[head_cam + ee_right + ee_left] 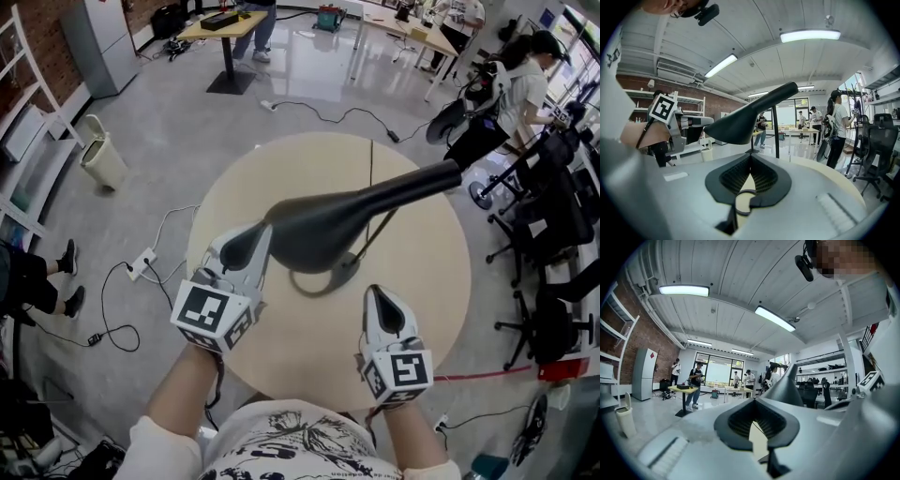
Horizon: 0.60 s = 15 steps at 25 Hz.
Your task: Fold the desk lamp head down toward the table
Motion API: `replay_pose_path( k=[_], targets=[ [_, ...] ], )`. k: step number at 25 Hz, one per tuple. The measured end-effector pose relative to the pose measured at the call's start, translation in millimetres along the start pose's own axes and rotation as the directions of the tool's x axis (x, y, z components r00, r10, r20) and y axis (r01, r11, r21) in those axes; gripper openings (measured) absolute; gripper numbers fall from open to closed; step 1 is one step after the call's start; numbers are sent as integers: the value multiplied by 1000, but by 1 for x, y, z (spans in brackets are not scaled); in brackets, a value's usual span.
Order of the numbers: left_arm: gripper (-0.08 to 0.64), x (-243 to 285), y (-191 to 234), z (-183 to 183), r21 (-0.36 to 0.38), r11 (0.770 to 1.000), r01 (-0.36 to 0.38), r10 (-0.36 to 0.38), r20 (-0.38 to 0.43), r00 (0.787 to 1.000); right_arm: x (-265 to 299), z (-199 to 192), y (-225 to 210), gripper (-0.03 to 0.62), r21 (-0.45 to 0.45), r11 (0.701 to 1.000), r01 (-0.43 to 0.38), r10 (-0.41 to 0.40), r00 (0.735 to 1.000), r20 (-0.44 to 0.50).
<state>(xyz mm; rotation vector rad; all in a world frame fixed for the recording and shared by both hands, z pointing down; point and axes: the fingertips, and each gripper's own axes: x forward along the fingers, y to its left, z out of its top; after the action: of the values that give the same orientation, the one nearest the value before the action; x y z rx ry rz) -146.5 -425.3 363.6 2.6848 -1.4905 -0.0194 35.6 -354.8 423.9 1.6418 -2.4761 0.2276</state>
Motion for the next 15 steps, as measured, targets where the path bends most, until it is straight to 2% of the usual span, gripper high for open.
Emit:
replay_pose_path(
  k=[4,15],
  targets=[
    [5,4,-5,-21,-19,1000,14,-14,-40,999,4,-3,1,9,2,1000,-3,3,1000,-10],
    [5,20,-12,-48,-32,999,38,-41,-83,996,6,-10,4,9,1,1000,-2,2,1000,-26]
  ],
)
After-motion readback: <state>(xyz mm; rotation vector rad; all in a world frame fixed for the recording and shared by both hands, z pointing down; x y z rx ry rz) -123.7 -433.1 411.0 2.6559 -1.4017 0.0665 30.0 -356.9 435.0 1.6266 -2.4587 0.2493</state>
